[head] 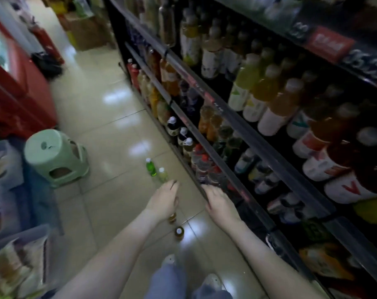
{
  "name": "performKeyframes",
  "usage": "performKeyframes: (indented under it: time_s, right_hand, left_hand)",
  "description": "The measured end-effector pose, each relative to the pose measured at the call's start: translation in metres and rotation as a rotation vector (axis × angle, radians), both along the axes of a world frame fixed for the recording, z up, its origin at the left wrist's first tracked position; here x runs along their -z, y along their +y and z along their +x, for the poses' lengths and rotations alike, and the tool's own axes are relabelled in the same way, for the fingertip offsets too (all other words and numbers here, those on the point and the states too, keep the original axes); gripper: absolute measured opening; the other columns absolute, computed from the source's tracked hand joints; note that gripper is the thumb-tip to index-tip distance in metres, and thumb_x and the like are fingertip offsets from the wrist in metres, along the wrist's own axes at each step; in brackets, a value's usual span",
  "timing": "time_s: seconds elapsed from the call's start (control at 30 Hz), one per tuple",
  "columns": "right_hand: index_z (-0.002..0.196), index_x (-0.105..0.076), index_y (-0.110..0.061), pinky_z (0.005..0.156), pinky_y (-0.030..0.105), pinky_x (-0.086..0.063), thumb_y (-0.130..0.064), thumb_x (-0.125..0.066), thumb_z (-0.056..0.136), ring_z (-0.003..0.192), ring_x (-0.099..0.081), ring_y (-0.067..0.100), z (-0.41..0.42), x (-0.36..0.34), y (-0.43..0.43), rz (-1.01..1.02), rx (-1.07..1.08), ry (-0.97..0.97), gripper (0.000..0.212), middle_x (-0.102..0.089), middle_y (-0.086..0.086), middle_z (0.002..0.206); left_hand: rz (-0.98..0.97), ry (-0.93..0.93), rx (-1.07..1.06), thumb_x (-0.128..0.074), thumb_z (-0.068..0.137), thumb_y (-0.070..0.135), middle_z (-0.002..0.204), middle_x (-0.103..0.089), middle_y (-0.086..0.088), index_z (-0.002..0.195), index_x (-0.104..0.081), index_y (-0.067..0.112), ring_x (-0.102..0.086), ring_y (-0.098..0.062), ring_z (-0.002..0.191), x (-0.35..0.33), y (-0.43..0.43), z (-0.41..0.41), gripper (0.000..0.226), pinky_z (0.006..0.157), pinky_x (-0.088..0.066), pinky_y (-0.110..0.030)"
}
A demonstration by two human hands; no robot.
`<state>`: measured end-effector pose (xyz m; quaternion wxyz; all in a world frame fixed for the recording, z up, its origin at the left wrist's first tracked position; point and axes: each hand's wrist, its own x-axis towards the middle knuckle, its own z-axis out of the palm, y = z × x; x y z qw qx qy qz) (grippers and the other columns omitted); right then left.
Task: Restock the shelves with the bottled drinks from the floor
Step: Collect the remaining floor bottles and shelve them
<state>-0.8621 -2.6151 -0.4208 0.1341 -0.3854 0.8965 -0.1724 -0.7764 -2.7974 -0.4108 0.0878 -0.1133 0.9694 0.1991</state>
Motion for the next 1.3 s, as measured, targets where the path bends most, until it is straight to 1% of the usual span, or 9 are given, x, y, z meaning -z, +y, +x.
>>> performKeyframes:
  time_s: [0.13,0.27,0.43,0.53,0.87,0.97,1.07,1.2,1.3]
  right_hand:
    - [0.144,-0.040,-0.010,0.106,0.031,-0.037,-0.011,-0.051,0.094,0.128,-0.046,0.024,0.005,0.051,-0.038,0.154,-0.109,-0.059,0.051,-0.049,0.006,0.138]
    - [0.117,-0.066,-0.010,0.073,0.022,-0.052,-0.006,-0.083,0.059,0.089,-0.068,0.021,0.010,0.131,-0.059,0.284,-0.206,-0.180,0.061,-0.068,0.002,0.099]
    - [0.143,-0.036,-0.016,0.101,0.028,-0.034,-0.009,-0.039,0.096,0.126,-0.044,0.020,0.016,0.252,-0.084,0.398,-0.365,-0.184,0.047,-0.047,0.002,0.138]
    - [0.145,-0.032,-0.016,0.092,0.030,-0.036,-0.008,-0.039,0.096,0.120,-0.046,0.022,0.025,0.332,-0.099,0.498,-0.478,-0.206,0.050,-0.046,0.005,0.137]
    - [0.148,-0.021,-0.012,0.091,0.035,-0.046,0.001,-0.043,0.094,0.119,-0.050,0.030,0.044,0.522,-0.125,0.836,-0.637,-0.208,0.060,-0.032,0.018,0.144]
    - [0.148,-0.020,-0.011,0.088,0.034,-0.047,0.003,-0.047,0.092,0.116,-0.053,0.030,0.037,0.532,-0.127,0.829,-0.660,-0.240,0.063,-0.028,0.017,0.147]
    - [0.137,-0.034,-0.008,0.066,0.033,-0.042,-0.006,-0.049,0.094,0.094,-0.058,0.031,0.029,0.502,-0.129,0.755,-0.581,-0.285,0.046,-0.040,0.014,0.136]
    - [0.101,-0.049,-0.013,0.060,0.030,-0.037,-0.022,-0.056,0.093,0.075,-0.049,0.019,0.013,0.399,-0.130,0.478,-0.376,-0.437,0.014,-0.050,0.002,0.103]
    - [0.089,-0.051,-0.022,0.059,0.020,-0.033,-0.021,-0.065,0.086,0.072,-0.048,0.004,0.002,0.300,-0.126,0.233,-0.230,-0.561,0.015,-0.046,-0.010,0.088]
  left_hand:
    - [0.016,-0.065,-0.113,-0.046,0.094,0.014,0.152,-0.031,-0.006,0.148,-0.030,0.012,-0.034,-0.025,0.135,0.044,-0.045,0.026,0.056,0.109,-0.029,-0.032]
    - [0.106,-0.106,-0.231,-0.044,0.096,0.016,0.154,-0.028,-0.002,0.148,-0.029,0.014,-0.031,-0.021,0.138,0.121,-0.061,0.047,0.054,0.109,-0.024,-0.028]
    - [0.189,-0.127,-0.365,-0.045,0.091,0.011,0.146,-0.042,-0.011,0.138,-0.045,0.008,-0.047,-0.031,0.126,0.227,-0.069,0.061,0.047,0.098,-0.042,-0.038]
    - [0.325,-0.114,-0.481,-0.053,0.075,0.006,0.121,-0.062,-0.021,0.117,-0.063,0.001,-0.065,-0.040,0.098,0.290,-0.076,0.073,0.044,0.079,-0.054,-0.044]
    - [0.332,-0.066,-0.744,-0.044,0.089,0.024,0.128,-0.059,-0.014,0.120,-0.062,0.005,-0.058,-0.031,0.114,0.421,-0.088,0.111,0.041,0.093,-0.043,-0.030]
    - [0.337,-0.078,-0.782,-0.053,0.090,0.014,0.131,-0.057,-0.013,0.121,-0.061,0.005,-0.055,-0.029,0.119,0.424,-0.089,0.115,0.033,0.096,-0.034,-0.022]
    - [0.379,-0.107,-0.790,-0.055,0.093,0.008,0.140,-0.049,-0.008,0.128,-0.057,0.007,-0.045,-0.022,0.129,0.403,-0.085,0.114,0.035,0.096,-0.022,-0.009]
    - [0.487,-0.234,-0.680,-0.054,0.095,0.014,0.148,-0.040,-0.001,0.137,-0.048,0.016,-0.035,-0.016,0.137,0.351,-0.082,0.105,0.043,0.103,-0.022,-0.014]
    - [0.542,-0.340,-0.555,-0.057,0.092,0.013,0.155,-0.030,0.001,0.147,-0.034,0.024,-0.026,-0.016,0.142,0.292,-0.084,0.095,0.060,0.108,-0.019,-0.019]
